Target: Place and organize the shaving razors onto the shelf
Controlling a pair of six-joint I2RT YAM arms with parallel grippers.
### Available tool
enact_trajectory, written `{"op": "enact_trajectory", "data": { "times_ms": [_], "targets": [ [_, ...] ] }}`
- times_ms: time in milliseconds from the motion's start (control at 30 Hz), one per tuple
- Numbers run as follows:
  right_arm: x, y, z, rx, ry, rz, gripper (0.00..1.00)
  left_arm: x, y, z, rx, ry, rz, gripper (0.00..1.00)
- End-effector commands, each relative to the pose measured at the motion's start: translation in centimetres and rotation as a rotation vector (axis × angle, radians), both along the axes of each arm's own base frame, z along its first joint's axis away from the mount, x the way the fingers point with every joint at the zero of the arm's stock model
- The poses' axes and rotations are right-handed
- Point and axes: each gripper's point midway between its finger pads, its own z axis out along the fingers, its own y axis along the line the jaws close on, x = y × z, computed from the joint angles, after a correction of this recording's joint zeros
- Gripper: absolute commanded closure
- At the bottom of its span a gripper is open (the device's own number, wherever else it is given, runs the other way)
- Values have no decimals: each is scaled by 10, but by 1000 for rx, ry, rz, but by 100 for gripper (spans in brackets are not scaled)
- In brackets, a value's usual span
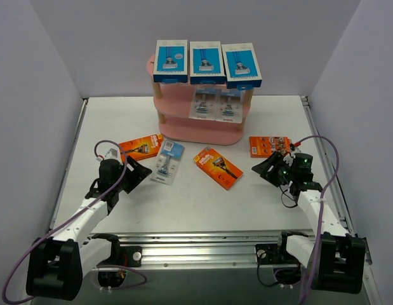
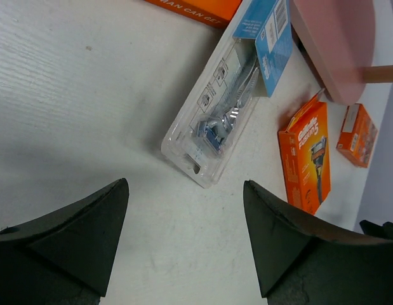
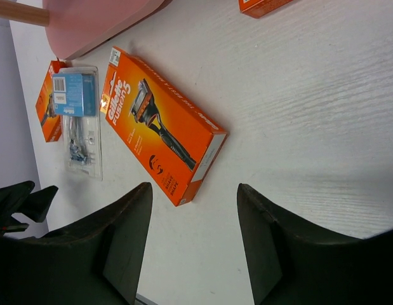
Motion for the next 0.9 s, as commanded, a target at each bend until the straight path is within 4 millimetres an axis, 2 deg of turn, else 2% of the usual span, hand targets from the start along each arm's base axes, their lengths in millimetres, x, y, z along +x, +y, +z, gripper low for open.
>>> {"op": "enact_trajectory", "data": {
  "times_ms": [0, 33, 200, 867],
  "targets": [
    [3, 3, 12, 0, -27, 27, 49, 21, -14, 36, -172, -182, -53, 19],
    [3, 2, 11, -2, -20, 28, 49, 28, -11, 46, -197, -237, -47, 19],
    [4, 0, 13, -13, -19, 21, 49, 26, -18, 49, -238, -292, -102, 19],
    [6, -4, 7, -32, 4, 8, 49, 38, -13, -14, -179, -173, -89, 22]
  ]
}}
